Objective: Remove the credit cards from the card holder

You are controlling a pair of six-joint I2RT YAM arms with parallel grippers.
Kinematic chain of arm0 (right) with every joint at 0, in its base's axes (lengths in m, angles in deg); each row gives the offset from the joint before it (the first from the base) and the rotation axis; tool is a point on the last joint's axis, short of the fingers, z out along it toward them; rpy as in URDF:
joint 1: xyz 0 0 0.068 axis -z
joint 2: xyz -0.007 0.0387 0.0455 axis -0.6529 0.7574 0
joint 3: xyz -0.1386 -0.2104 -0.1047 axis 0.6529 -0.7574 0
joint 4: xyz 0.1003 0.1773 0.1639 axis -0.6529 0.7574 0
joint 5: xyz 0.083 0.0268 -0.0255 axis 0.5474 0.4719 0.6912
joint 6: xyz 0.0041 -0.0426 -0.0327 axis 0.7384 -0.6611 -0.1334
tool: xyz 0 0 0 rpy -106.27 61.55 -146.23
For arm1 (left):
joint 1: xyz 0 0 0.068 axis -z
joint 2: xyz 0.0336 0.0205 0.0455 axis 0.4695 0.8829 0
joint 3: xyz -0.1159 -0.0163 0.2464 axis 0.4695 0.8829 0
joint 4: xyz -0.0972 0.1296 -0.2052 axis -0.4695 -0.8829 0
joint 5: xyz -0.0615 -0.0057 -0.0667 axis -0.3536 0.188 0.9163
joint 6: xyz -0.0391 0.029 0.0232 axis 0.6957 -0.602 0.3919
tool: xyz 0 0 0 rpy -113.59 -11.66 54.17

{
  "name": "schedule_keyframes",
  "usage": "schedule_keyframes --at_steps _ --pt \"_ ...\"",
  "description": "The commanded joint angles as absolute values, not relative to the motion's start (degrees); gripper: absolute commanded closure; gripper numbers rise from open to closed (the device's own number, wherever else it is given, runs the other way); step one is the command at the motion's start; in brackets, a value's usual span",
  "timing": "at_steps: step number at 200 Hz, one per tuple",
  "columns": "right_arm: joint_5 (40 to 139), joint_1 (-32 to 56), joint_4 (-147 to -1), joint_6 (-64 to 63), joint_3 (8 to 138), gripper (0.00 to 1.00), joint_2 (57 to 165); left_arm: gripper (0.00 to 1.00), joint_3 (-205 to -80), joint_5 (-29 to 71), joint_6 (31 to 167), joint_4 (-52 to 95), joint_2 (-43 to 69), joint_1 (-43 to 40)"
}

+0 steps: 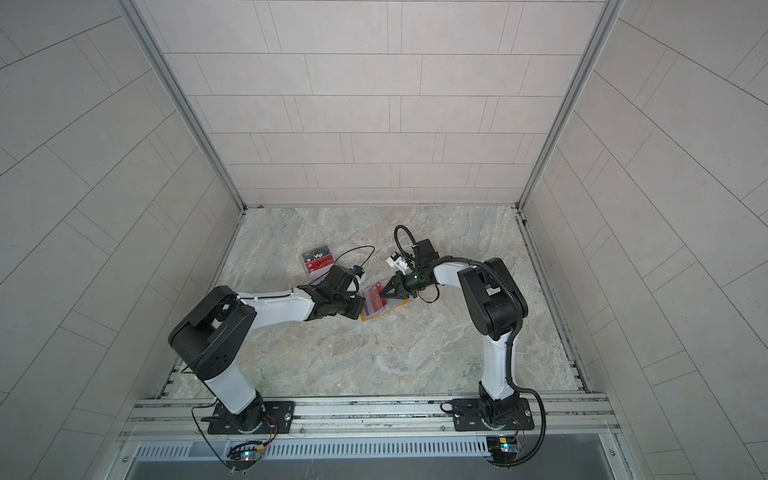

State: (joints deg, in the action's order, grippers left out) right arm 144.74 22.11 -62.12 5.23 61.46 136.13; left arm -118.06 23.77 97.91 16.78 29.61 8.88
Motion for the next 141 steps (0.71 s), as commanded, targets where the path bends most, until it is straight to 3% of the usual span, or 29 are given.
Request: schedule_keyframes --at_steps 1,32,61,108,141 --pt "144.41 22.9 -62.41 4.93 60.57 0.91 133.18 1.0 -117.72 23.07 96.83 13.07 31.27 9.04" --pt "141.68 23.77 -59.87 3.64 60.24 0.95 131.89 1.0 -117.78 23.66 96.53 13.21 30.53 9.03" --pt "137.99 24.4 -56.05 1.37 60.41 0.97 130.22 0.9 -117.58 24.26 96.22 13.56 29.32 9.03" --pt "127.18 24.5 -49.17 -1.43 61.37 1.0 126.68 0.7 -117.79 26.85 95.61 13.93 26.2 9.09" --pt "121.33 24.5 -46.89 -3.38 61.74 1.0 122.93 0.49 -118.14 26.24 94.2 12.44 21.93 9.34"
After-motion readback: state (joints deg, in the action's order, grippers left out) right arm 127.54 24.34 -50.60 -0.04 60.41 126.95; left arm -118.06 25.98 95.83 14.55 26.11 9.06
